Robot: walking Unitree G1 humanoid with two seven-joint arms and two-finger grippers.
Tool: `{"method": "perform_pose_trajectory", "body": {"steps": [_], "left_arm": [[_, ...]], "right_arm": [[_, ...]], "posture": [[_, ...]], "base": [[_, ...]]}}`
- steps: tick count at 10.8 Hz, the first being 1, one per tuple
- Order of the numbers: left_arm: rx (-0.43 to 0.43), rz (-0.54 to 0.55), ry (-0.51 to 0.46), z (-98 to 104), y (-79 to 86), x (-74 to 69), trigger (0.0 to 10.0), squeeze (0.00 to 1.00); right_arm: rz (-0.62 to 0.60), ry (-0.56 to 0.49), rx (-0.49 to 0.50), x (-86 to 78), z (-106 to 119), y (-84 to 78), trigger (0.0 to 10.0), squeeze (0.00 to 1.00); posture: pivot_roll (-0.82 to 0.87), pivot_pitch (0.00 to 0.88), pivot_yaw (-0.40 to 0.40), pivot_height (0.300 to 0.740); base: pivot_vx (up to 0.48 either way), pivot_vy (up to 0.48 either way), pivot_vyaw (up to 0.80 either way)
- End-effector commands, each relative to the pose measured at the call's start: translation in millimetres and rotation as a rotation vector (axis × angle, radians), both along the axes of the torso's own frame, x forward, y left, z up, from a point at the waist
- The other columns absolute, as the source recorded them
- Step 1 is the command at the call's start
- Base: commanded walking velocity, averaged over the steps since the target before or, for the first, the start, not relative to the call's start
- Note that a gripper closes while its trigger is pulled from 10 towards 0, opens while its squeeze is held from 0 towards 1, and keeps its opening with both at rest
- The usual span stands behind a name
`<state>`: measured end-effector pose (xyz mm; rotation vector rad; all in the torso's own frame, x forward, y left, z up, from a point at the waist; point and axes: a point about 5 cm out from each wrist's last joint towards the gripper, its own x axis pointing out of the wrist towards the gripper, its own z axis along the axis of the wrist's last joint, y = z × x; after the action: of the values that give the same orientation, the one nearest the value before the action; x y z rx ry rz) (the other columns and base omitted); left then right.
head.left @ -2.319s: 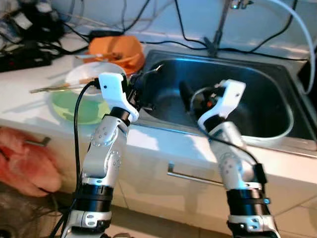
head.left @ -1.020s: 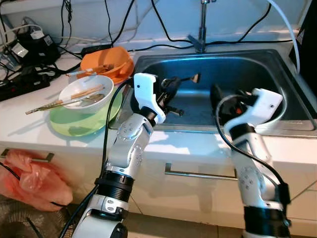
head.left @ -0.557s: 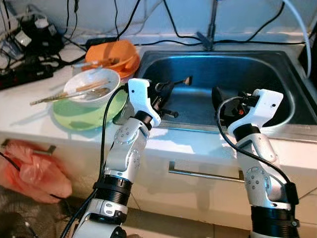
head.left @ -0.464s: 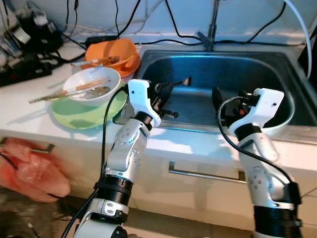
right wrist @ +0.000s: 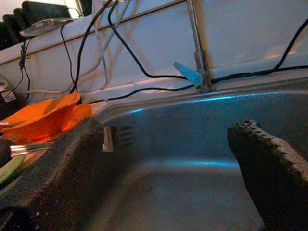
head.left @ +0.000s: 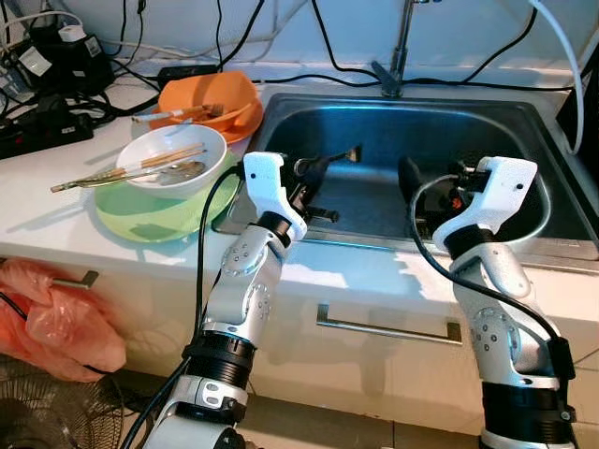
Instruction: Kitchen organization
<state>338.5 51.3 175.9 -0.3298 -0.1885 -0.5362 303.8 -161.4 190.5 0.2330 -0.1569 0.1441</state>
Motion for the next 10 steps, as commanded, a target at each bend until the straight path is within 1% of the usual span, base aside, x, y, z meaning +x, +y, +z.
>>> {"method": "perform_pose_trajectory", "body": {"steps": [1,3,6,8,10], "left_arm": [[0.008,-0.004,-0.021,5.2,1.0,0.1,1.5,0.0],[0.008,-0.005,-0.018,3.9,1.2,0.5,1.4,0.0],[-0.02,-0.015,-0.008,2.8,-8.4,0.0,1.6,0.0],[-0.036,-0.006,-0.01,3.6,-9.4,0.2,1.5,0.0],[-0.043,0.001,-0.01,3.1,-9.9,1.7,1.6,0.0]], "right_arm": [[-0.006,-0.021,0.004,-0.9,3.1,1.7,10.0,0.0],[0.006,-0.03,-0.022,-1.6,4.5,4.5,10.0,0.0],[0.01,-0.037,-0.062,-2.6,8.6,-1.0,10.0,0.0],[0.018,-0.044,-0.081,-2.4,11.5,-0.8,10.0,0.0],[0.022,-0.054,-0.094,-3.0,15.9,-1.8,10.0,0.0]], "posture": [[-0.04,0.019,0.094,0.74],[-0.06,0.016,0.091,0.74],[-0.08,0.012,0.064,0.74],[-0.09,0.009,0.055,0.74],[-0.1,0.003,0.049,0.74]], "base": [[0.0,0.0,0.0],[0.0,0.0,0.0],[0.0,0.0,0.0],[0.0,0.0,0.0],[0.0,0.0,0.0]]}}
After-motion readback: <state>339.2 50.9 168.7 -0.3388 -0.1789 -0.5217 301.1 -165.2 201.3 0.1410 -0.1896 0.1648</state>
